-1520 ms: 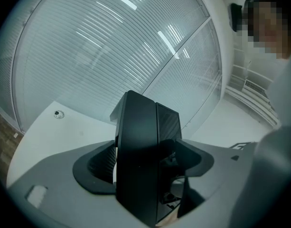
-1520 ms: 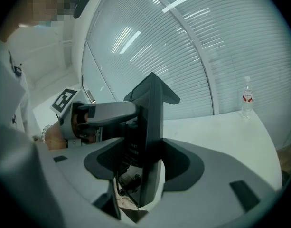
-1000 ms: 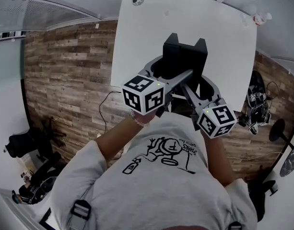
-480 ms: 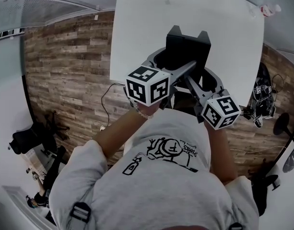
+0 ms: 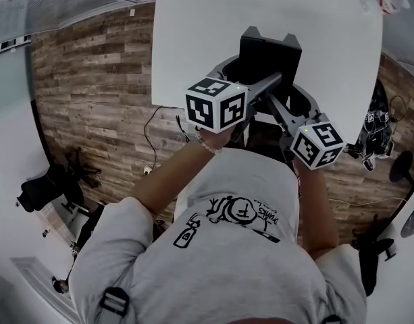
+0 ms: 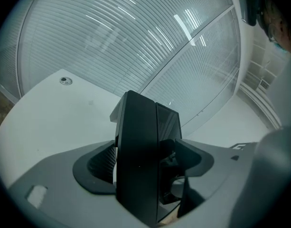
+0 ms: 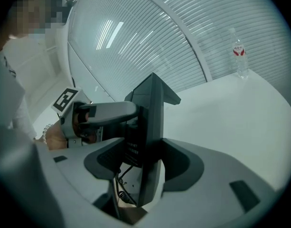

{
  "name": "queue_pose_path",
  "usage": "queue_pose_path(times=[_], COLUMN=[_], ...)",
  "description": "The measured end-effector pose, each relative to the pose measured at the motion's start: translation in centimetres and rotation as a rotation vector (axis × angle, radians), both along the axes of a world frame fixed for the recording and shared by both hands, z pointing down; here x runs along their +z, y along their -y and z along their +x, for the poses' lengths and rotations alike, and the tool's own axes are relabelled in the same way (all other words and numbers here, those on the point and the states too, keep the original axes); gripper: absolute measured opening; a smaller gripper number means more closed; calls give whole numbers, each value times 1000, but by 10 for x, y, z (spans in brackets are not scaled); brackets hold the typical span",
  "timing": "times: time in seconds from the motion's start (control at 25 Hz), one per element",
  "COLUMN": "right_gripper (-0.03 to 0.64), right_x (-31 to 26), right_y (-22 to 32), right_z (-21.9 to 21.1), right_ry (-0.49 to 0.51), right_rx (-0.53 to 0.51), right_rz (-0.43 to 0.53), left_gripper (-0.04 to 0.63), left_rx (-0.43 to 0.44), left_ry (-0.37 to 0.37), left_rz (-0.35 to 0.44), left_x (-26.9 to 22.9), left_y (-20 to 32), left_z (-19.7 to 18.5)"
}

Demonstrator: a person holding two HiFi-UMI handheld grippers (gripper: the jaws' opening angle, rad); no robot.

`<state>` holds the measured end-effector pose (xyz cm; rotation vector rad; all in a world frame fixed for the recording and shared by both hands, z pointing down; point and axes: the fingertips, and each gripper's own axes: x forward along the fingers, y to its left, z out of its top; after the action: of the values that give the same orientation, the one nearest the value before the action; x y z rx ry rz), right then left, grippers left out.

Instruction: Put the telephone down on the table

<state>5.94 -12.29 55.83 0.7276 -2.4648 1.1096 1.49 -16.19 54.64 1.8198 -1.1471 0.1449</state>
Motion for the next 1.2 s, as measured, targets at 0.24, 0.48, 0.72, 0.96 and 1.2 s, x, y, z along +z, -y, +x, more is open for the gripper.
queue_pose_path(times=[0.24,0.48,0.72,0.96,1.2], right_gripper=[229,229,229,229,229], right_x=[24,47,68,86,99], right_y=[5,12,19,28,38], right_z=[-2,1,4,7,7], right_ry=[0,4,3,3,-3], right_rx=[1,4,7,14,17], right_rz=[-31,-56,-83,-101,-122], left_gripper=[365,365,365,365,365], left_rx=[-3,-1,6,9,16], left_ry=[1,2,1,3,-5], left_rz=[-35,-62,-89,-105,-121], left_x=[26,50,71,90,105], left_y=[5,13,20,29,39], left_z=[-2,1,5,8,8])
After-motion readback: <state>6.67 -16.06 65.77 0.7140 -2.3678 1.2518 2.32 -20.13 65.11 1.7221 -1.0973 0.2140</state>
